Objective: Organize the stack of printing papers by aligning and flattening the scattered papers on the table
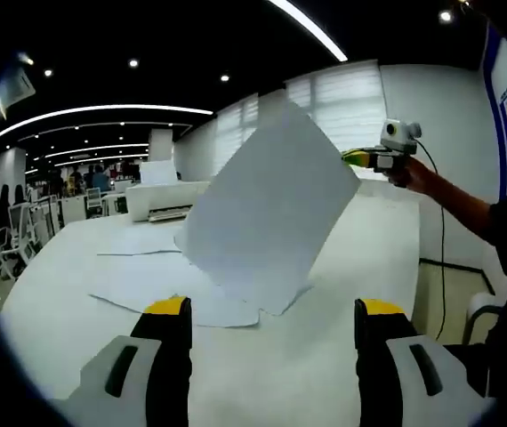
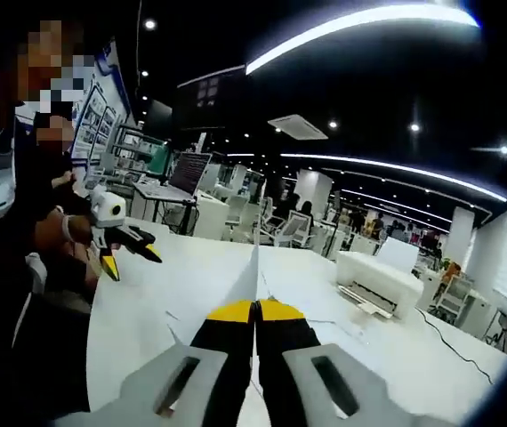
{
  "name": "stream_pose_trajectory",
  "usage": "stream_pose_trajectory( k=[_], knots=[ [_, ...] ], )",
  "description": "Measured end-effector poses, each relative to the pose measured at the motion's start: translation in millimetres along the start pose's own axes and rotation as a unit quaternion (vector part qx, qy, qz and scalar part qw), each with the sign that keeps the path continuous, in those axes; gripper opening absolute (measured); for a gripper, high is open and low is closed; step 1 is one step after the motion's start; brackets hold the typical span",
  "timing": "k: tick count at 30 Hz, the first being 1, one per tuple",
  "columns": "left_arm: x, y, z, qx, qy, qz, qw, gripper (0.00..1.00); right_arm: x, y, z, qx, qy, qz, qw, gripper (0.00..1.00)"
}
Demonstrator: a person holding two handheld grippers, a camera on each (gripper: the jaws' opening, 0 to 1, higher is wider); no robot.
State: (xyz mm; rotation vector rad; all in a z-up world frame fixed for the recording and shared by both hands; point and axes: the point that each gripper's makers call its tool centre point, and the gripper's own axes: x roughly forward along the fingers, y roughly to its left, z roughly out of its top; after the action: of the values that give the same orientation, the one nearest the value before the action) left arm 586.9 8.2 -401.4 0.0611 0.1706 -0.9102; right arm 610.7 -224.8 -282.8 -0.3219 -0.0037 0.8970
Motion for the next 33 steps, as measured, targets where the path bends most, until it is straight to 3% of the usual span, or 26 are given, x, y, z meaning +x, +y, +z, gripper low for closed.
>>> stream_pose_trajectory(
  k=[16,33],
  knots=[
    [-2.1,4.6,14.4,0.013,-0.016,0.006,0.9998,0.78,0.8,36.8,26.2,-0.052,-0.017,0.052,0.9971,0.00],
    [-8.6,14.1,31.1,0.017,-0.047,0.027,0.9984,0.78,3.1,74.3,50.8,-0.113,-0.025,0.102,0.9879,0.00]
  ],
)
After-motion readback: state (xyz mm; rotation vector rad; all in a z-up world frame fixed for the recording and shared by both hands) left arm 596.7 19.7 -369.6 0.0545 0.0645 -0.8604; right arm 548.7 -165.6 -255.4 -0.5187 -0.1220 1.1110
